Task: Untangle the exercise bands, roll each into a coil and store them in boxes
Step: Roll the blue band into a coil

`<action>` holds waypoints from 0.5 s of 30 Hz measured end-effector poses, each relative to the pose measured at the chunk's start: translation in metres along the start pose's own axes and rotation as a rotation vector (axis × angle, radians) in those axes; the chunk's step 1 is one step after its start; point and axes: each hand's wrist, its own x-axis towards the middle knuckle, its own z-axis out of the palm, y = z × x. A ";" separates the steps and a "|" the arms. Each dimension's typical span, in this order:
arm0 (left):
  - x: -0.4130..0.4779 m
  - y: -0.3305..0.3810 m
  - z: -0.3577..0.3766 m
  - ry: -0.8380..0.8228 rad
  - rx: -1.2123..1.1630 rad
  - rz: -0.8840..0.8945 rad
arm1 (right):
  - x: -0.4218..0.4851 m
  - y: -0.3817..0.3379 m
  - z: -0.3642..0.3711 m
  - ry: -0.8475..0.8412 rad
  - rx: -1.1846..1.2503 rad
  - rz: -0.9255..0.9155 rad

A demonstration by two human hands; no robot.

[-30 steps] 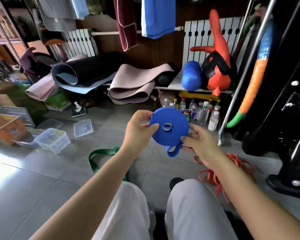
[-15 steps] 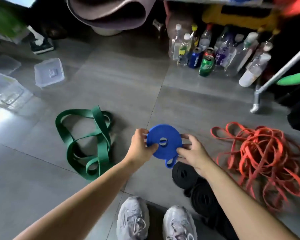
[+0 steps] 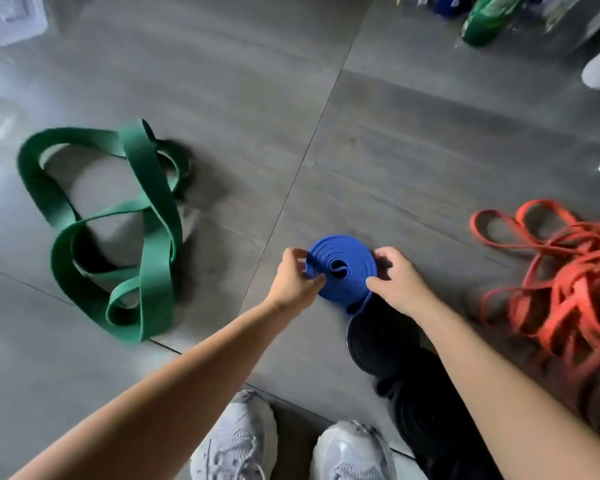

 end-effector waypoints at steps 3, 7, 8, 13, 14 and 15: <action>-0.001 -0.002 0.003 -0.050 0.072 0.022 | -0.003 0.007 -0.010 -0.001 -0.208 0.003; 0.000 0.002 0.002 -0.071 0.134 0.014 | -0.005 0.011 -0.007 0.031 -0.245 0.029; 0.000 0.001 0.001 -0.088 0.171 0.008 | -0.005 0.010 -0.006 0.028 -0.235 0.043; -0.001 -0.001 -0.017 -0.146 0.194 0.016 | -0.011 0.001 -0.003 0.144 -0.326 -0.026; -0.001 -0.001 -0.020 -0.155 0.179 0.013 | -0.013 -0.004 0.000 0.186 -0.384 -0.067; -0.001 -0.001 -0.022 -0.171 0.167 0.006 | -0.015 -0.010 0.005 0.222 -0.433 -0.112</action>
